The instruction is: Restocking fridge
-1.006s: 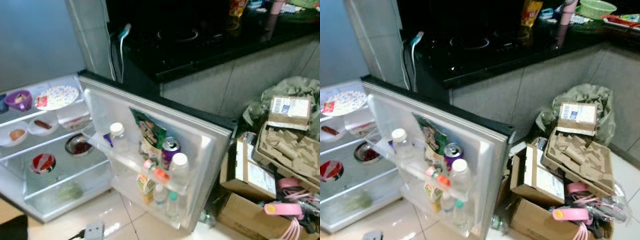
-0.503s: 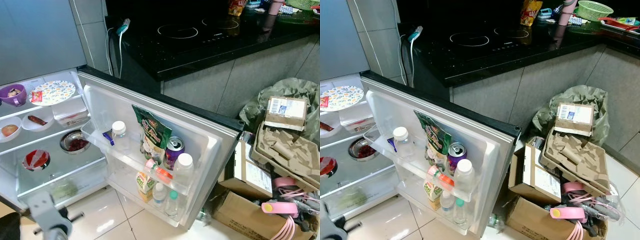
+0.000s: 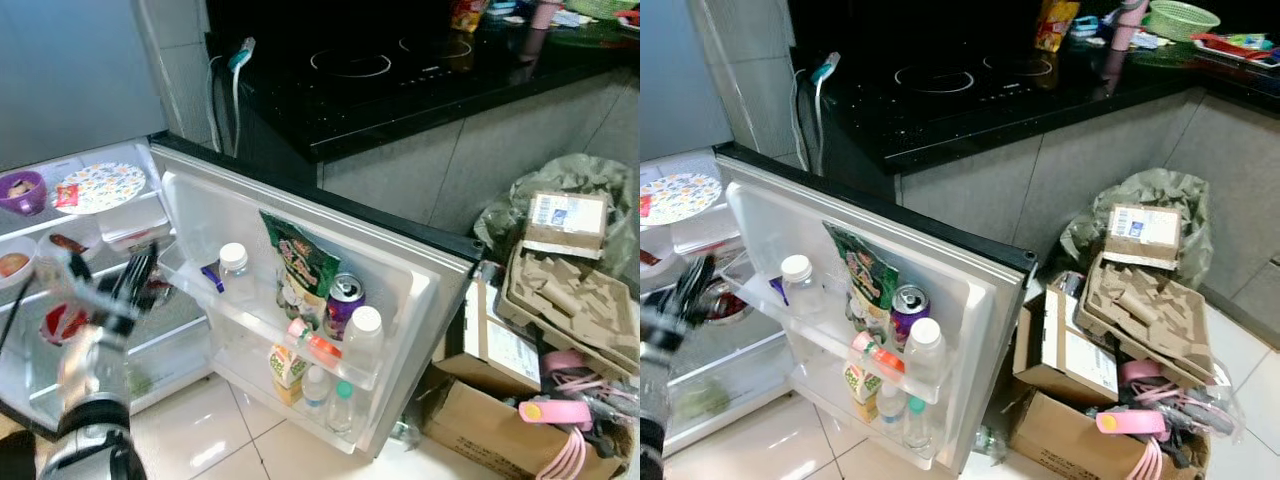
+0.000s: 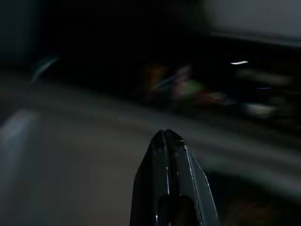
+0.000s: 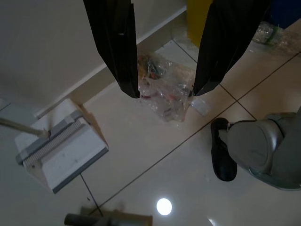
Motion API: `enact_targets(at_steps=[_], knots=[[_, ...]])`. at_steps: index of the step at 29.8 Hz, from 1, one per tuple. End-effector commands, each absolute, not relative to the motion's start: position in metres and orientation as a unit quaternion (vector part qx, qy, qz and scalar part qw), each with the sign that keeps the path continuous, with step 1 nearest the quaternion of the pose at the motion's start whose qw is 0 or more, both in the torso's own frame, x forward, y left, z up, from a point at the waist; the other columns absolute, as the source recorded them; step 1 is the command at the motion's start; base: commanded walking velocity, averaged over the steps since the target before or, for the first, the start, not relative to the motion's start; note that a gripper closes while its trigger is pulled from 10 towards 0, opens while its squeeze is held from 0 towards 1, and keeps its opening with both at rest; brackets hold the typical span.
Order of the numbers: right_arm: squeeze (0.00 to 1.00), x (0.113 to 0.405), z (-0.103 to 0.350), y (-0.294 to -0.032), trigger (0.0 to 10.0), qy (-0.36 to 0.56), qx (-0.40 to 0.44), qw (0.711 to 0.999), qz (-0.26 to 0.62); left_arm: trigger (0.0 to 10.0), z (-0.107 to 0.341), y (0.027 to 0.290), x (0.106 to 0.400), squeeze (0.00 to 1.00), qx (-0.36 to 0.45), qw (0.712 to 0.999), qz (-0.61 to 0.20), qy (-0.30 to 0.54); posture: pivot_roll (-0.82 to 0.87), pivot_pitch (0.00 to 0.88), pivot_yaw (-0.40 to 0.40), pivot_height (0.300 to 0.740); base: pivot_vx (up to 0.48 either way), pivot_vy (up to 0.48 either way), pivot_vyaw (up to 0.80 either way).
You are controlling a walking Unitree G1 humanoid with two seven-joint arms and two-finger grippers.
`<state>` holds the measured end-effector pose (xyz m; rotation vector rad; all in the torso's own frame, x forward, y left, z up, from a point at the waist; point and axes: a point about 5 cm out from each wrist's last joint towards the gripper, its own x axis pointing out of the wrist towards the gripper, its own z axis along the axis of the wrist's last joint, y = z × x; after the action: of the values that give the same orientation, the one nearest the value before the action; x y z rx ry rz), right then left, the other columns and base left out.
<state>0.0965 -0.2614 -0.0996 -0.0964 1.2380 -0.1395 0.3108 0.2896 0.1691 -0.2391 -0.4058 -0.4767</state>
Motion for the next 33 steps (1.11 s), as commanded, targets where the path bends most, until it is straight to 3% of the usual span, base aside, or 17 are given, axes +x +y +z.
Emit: enact_targets(at_steps=[1, 3, 9, 12, 16, 22, 25, 33], knots=[[0.00, 0.098, -0.099, -0.263, 10.0, 0.577, -0.043, 0.813, -0.069, 10.0, 0.195, 0.283, 0.312, 0.00, -0.093, 0.926, -0.284, -0.229, 0.01, 0.000, -0.039, 0.732, 0.000, 0.000, 0.00], [0.00, 0.098, -0.099, -0.262, 10.0, 0.577, -0.043, 0.813, -0.070, 10.0, 0.230, 0.267, 0.312, 0.00, -0.064, 0.897, -0.343, -0.271, 0.00, 0.000, -0.034, 0.732, 0.000, 0.000, 0.00], [0.00, 0.098, -0.099, -0.262, 10.0, 0.577, -0.042, 0.812, -0.071, 10.0, 0.249, 0.255, 0.312, 0.00, -0.041, 0.876, -0.383, -0.289, 0.00, 0.000, -0.033, 0.732, 0.000, 0.000, 0.00], [0.00, 0.097, -0.100, -0.261, 10.0, 0.578, -0.039, 0.812, -0.071, 10.0, 0.273, 0.235, 0.323, 0.00, 0.000, 0.859, -0.420, -0.294, 0.00, 0.000, -0.027, 0.732, 0.000, 0.000, 0.00], [0.00, 0.096, -0.100, -0.260, 10.0, 0.579, -0.039, 0.812, -0.070, 10.0, 0.282, 0.222, 0.338, 0.00, 0.032, 0.864, -0.418, -0.279, 0.00, 0.000, -0.026, 0.732, 0.000, 0.000, 0.00], [0.00, 0.096, -0.100, -0.259, 10.0, 0.579, -0.037, 0.811, -0.070, 10.0, 0.289, 0.211, 0.366, 0.00, 0.091, 0.897, -0.365, -0.232, -0.01, 0.000, -0.021, 0.732, 0.000, 0.000, 0.00], [0.00, 0.095, -0.101, -0.259, 10.0, 0.580, -0.037, 0.811, -0.070, 10.0, 0.290, 0.199, 0.385, 0.00, 0.158, 0.915, -0.318, -0.192, -0.02, 0.000, -0.017, 0.732, 0.000, 0.000, 0.00], [0.00, 0.092, -0.101, -0.259, 10.0, 0.582, -0.036, 0.809, -0.072, 10.0, 0.295, 0.174, 0.396, 0.00, 0.207, 0.908, -0.313, -0.188, -0.04, 0.000, -0.008, 0.732, 0.000, 0.000, 0.00]])
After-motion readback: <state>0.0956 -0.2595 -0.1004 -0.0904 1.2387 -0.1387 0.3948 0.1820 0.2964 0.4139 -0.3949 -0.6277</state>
